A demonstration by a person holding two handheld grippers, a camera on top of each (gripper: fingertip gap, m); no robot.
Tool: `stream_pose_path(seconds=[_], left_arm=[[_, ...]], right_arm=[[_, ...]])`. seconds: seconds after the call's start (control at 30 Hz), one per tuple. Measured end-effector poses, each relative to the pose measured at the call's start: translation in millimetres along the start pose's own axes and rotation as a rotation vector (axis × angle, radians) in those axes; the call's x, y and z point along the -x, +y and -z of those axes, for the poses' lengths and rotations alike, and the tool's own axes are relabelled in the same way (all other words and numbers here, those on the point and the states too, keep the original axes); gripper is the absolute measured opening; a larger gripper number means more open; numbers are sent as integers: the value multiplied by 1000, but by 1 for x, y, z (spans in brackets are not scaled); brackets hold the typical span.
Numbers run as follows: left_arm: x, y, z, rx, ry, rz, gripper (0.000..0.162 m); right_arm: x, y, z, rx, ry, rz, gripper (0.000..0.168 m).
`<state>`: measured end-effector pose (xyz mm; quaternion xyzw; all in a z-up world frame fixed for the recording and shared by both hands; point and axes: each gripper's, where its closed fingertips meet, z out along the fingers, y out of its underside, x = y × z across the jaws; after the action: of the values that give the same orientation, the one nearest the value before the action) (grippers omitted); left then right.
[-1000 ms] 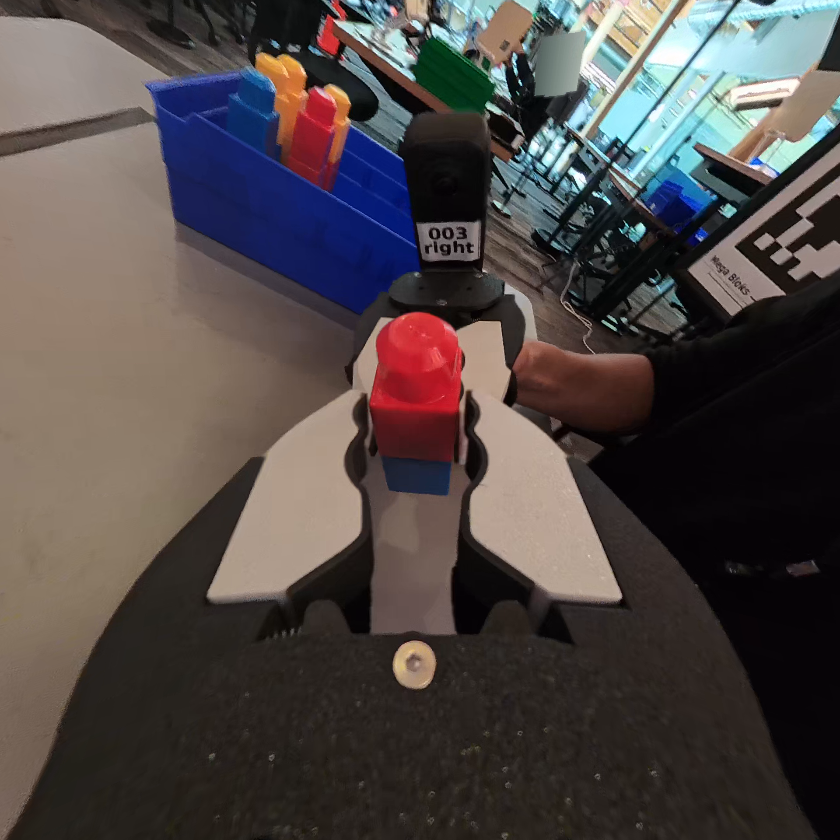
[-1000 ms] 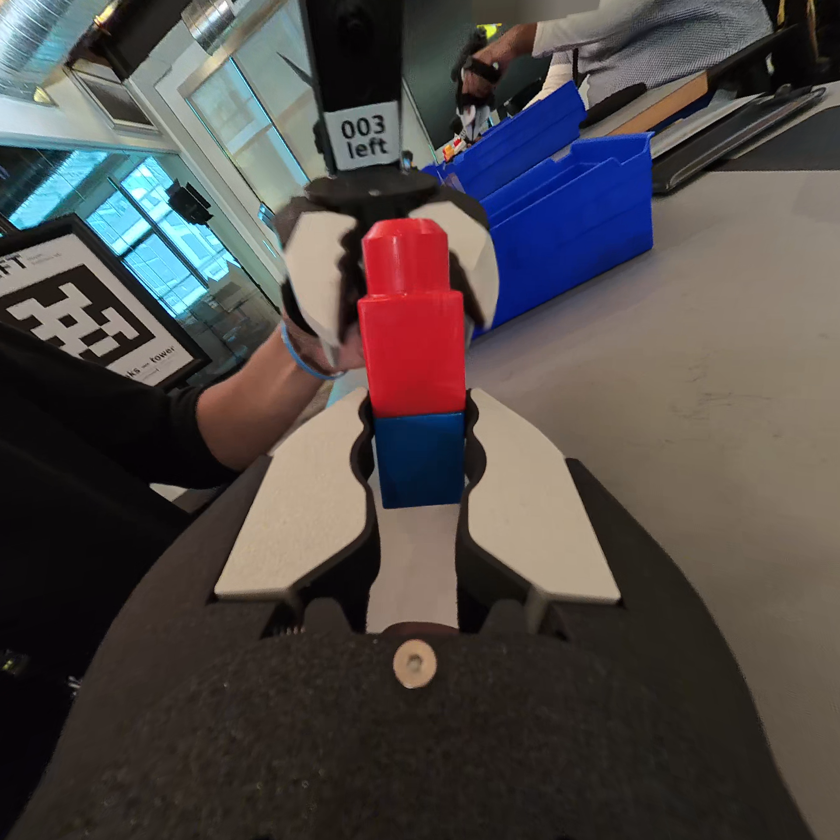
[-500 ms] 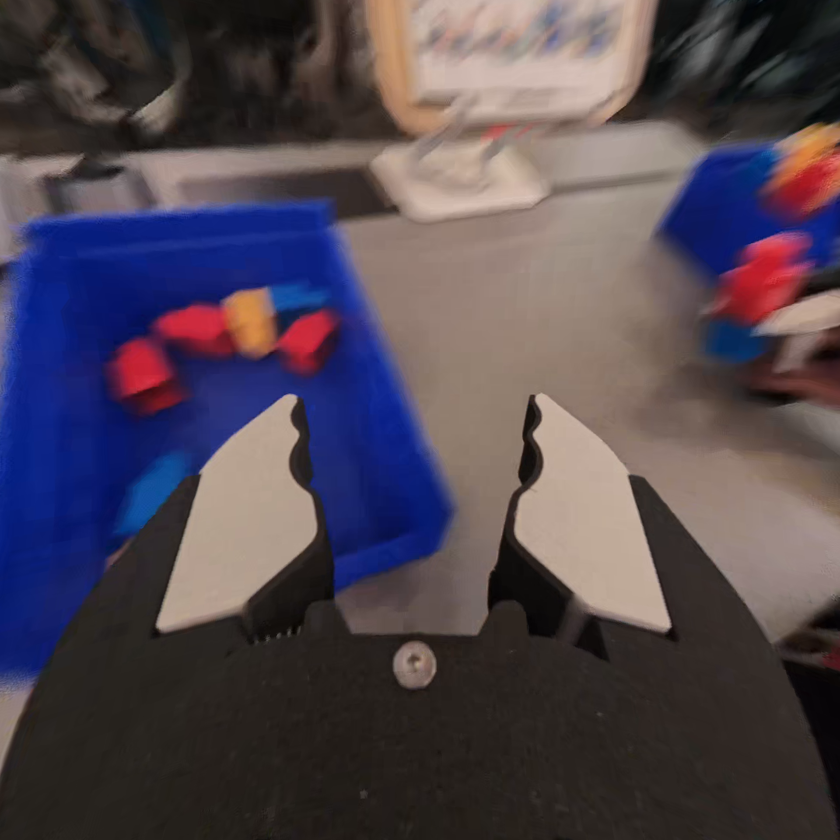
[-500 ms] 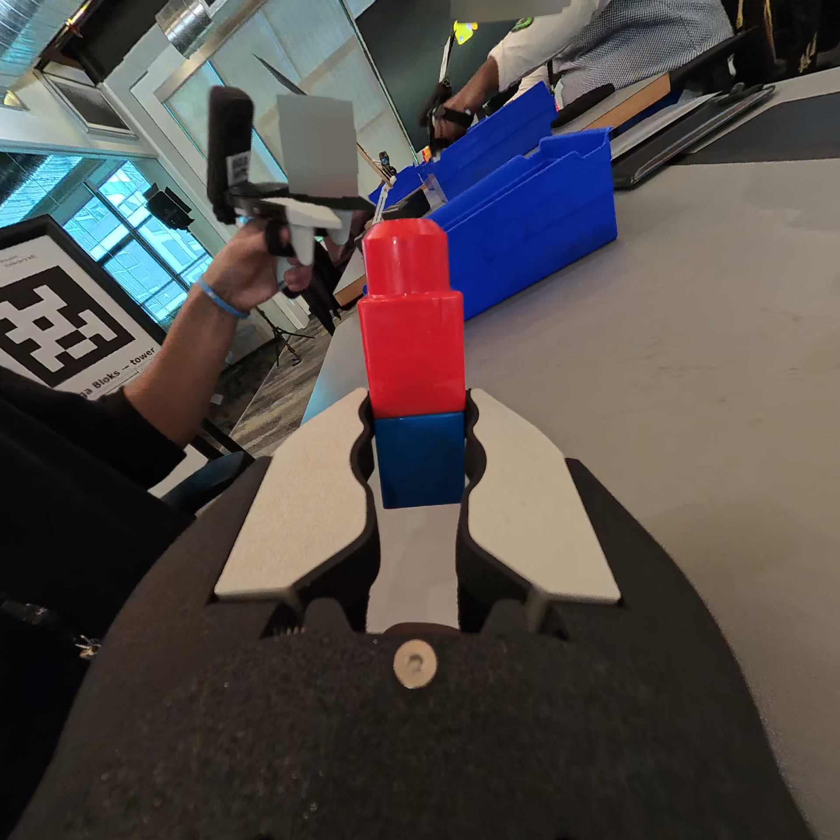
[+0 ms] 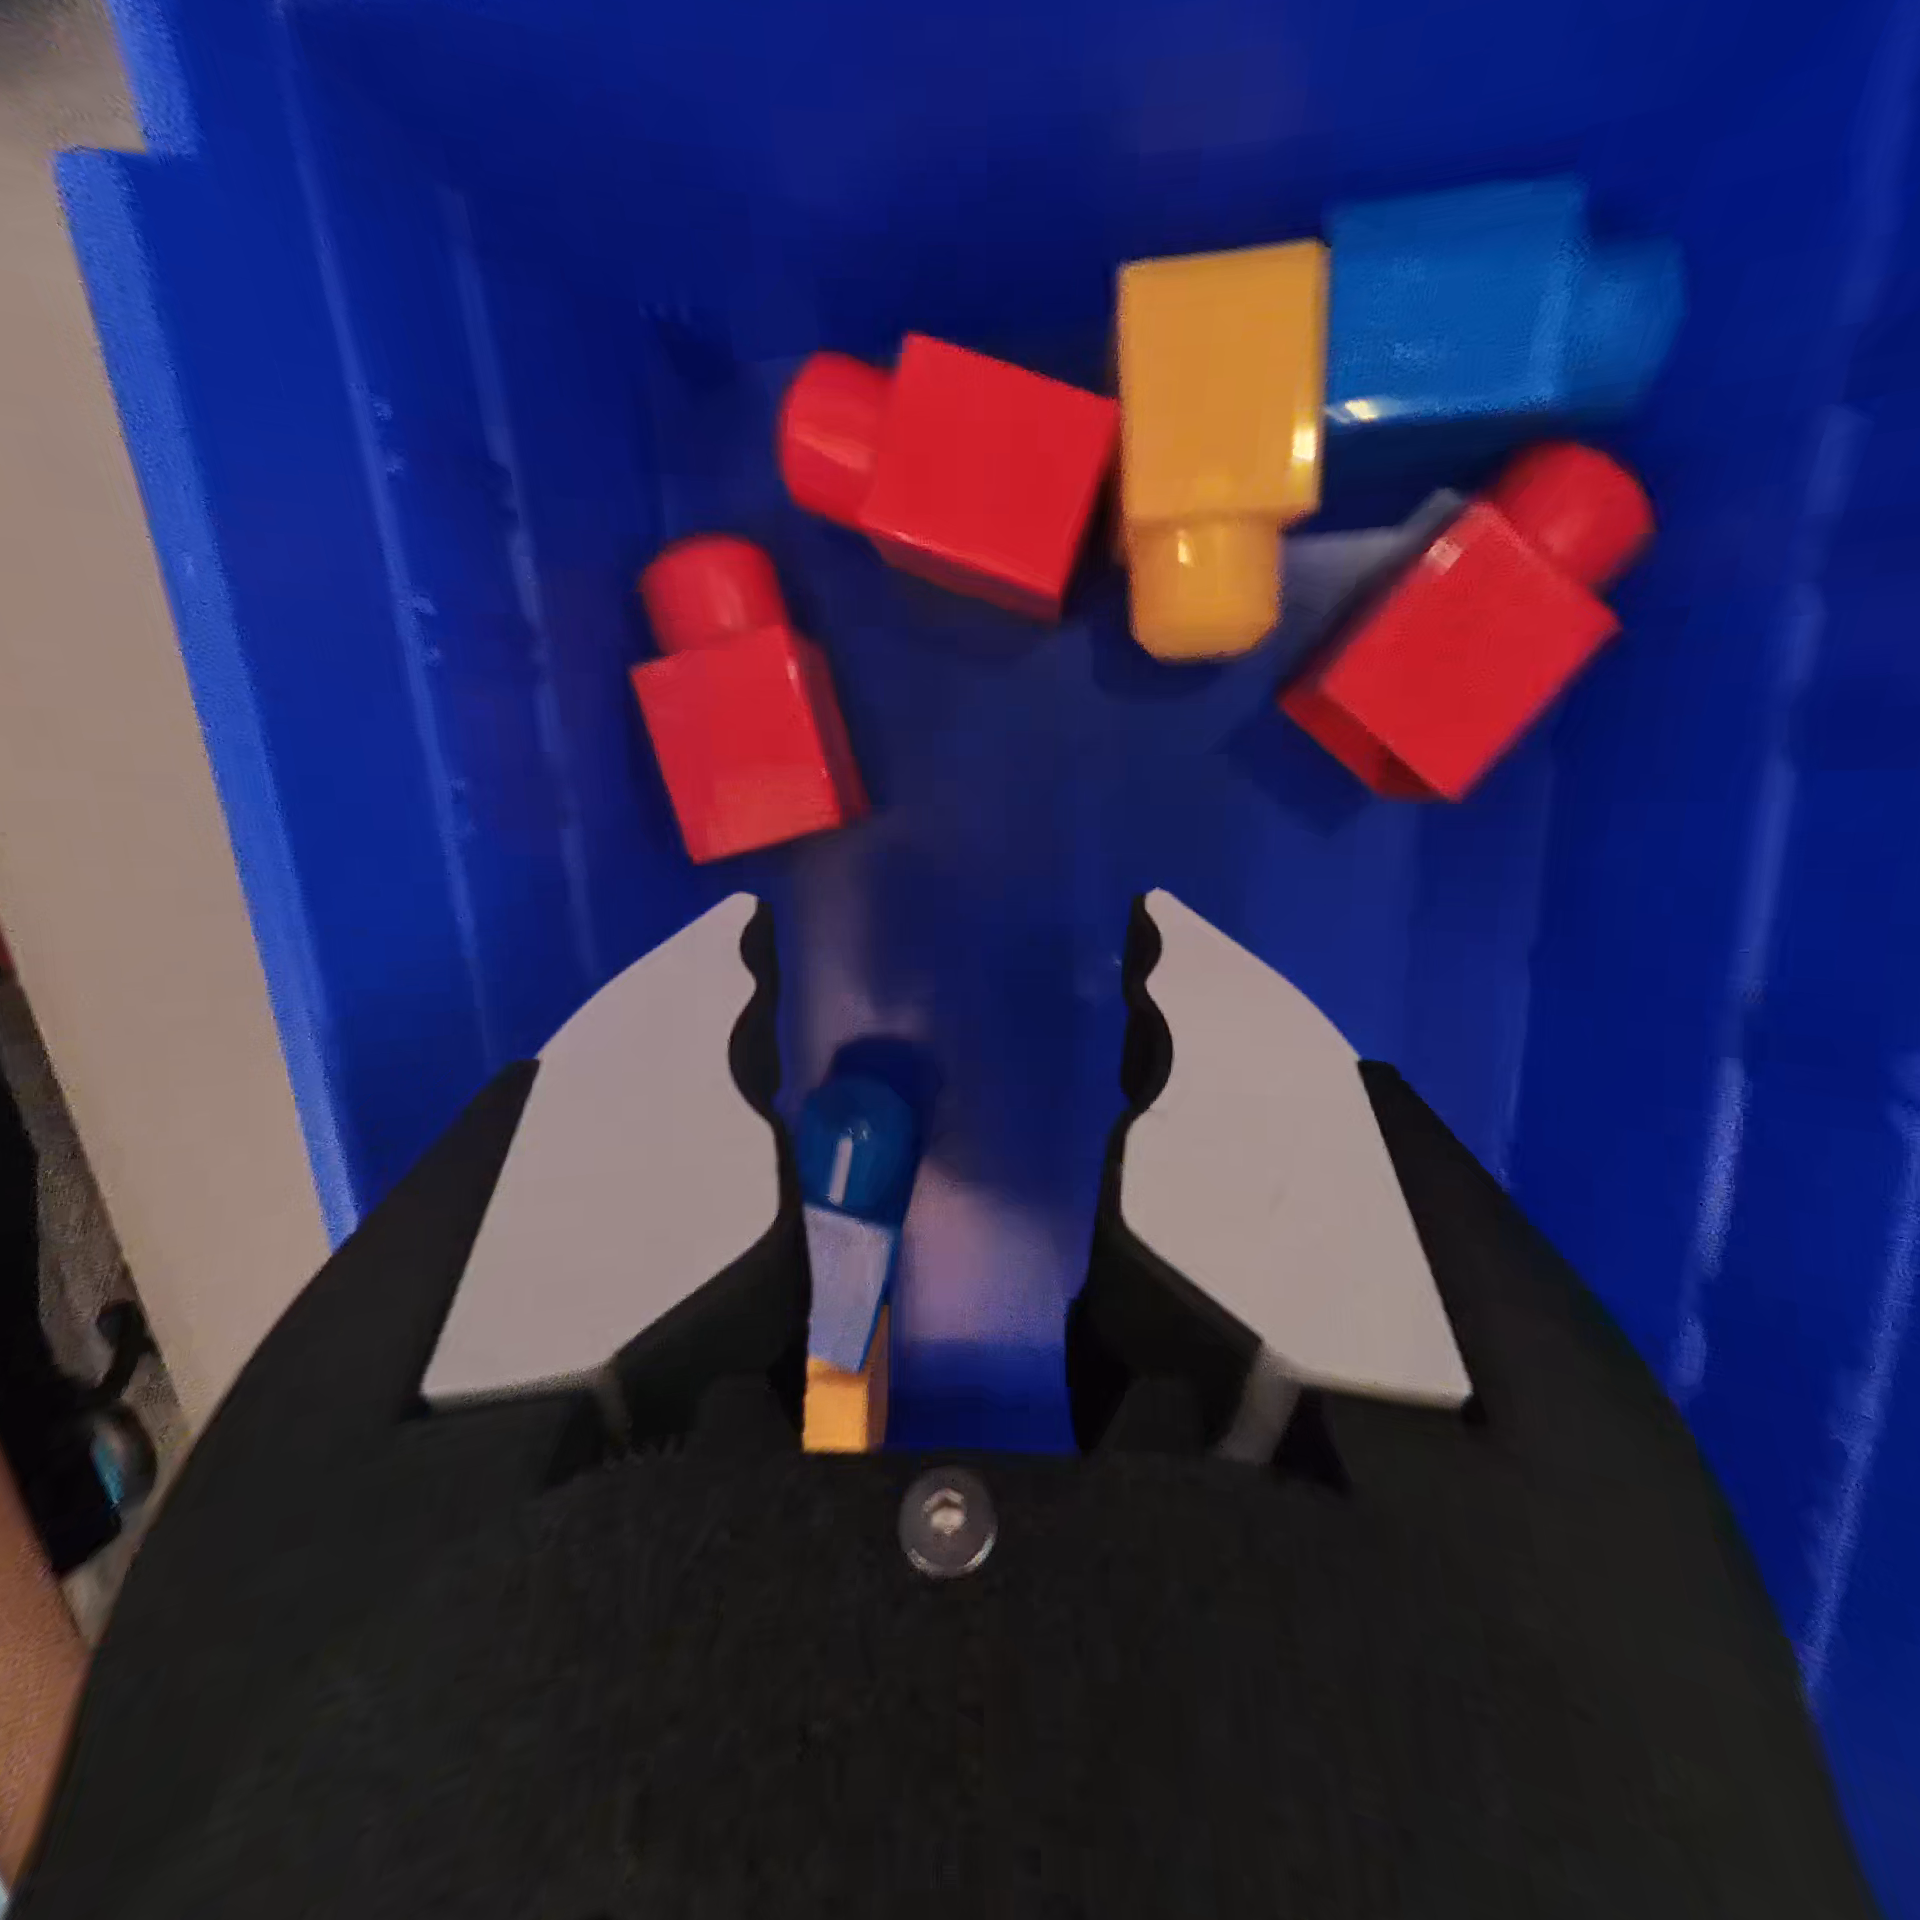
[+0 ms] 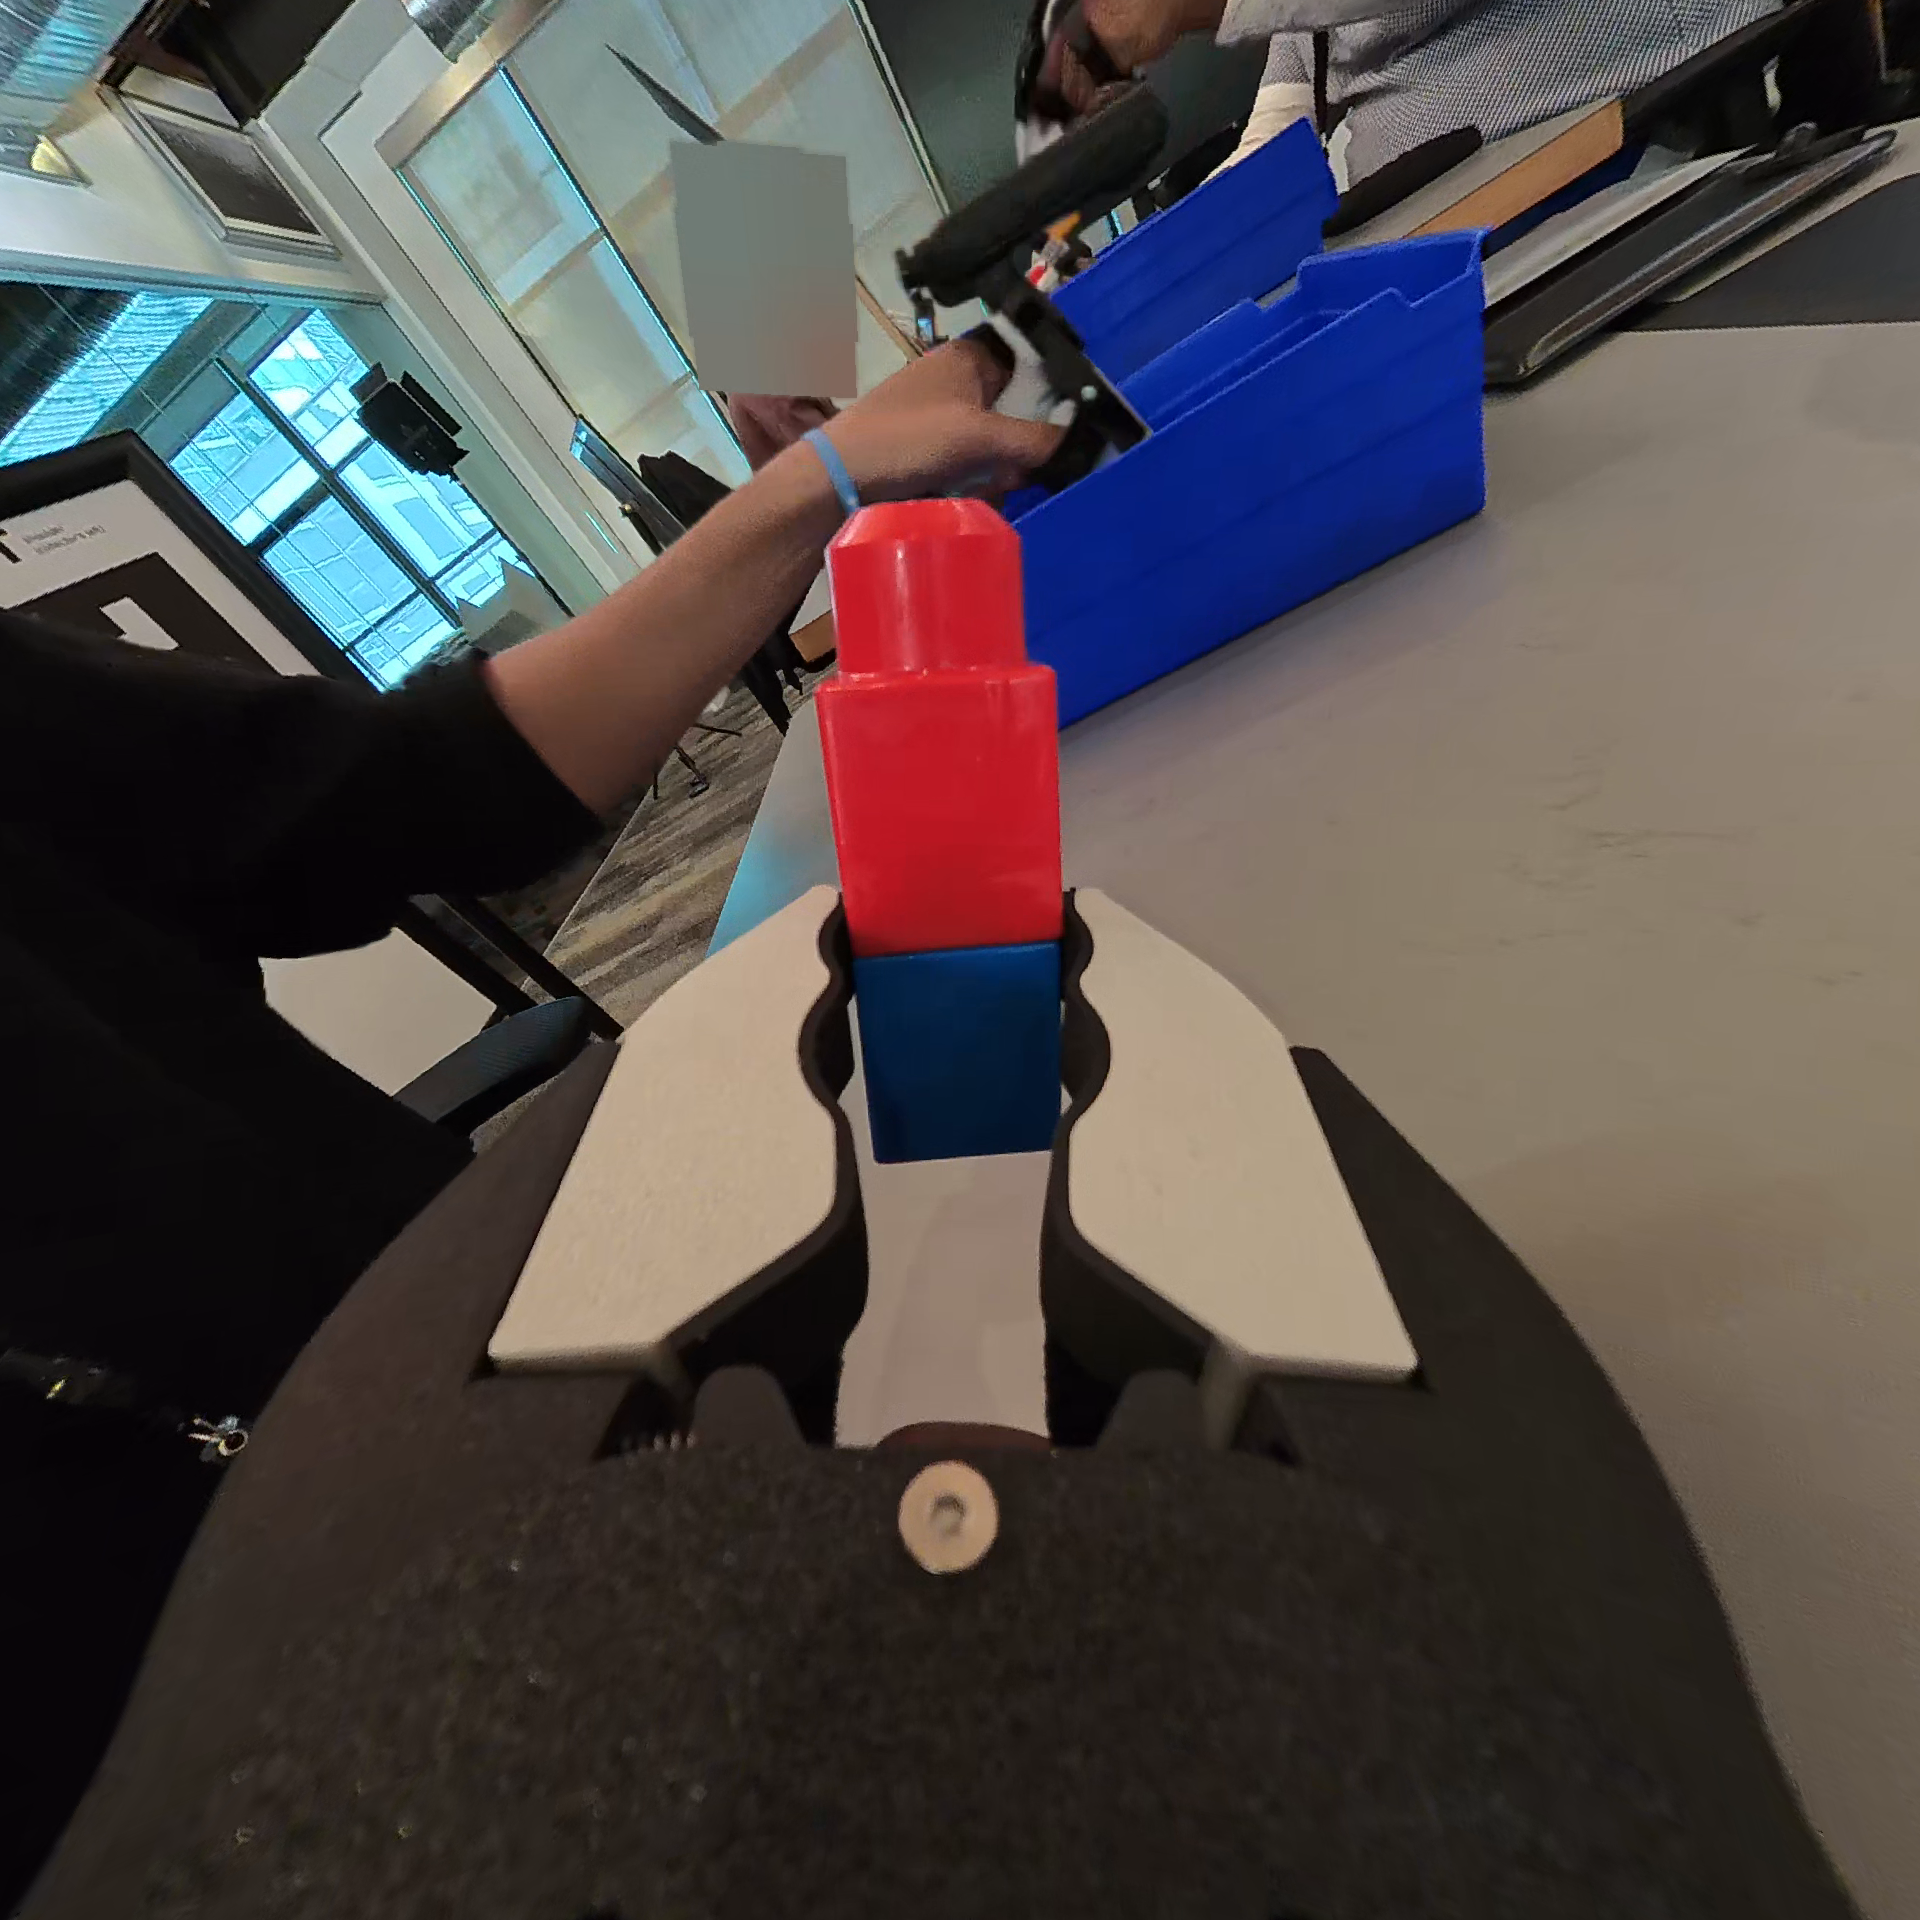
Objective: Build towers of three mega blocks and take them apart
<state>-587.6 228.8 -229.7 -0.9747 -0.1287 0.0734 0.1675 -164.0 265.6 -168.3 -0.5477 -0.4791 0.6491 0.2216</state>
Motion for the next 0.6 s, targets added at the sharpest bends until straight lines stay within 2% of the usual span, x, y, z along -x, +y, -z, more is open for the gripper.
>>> stream_pose_path(seconds=[0.2,0.3,0.6], left_arm=[[25,-13,-28,34,-242,83,68],[33,-19,-30,27,-308,80,55],[40,-18,-35,89,-529,-76,55]], right_arm=[[3,2,-1,11,-7,7,36],[4,5,-3,20,-11,9,36],[6,10,-5,45,-27,10,36]])
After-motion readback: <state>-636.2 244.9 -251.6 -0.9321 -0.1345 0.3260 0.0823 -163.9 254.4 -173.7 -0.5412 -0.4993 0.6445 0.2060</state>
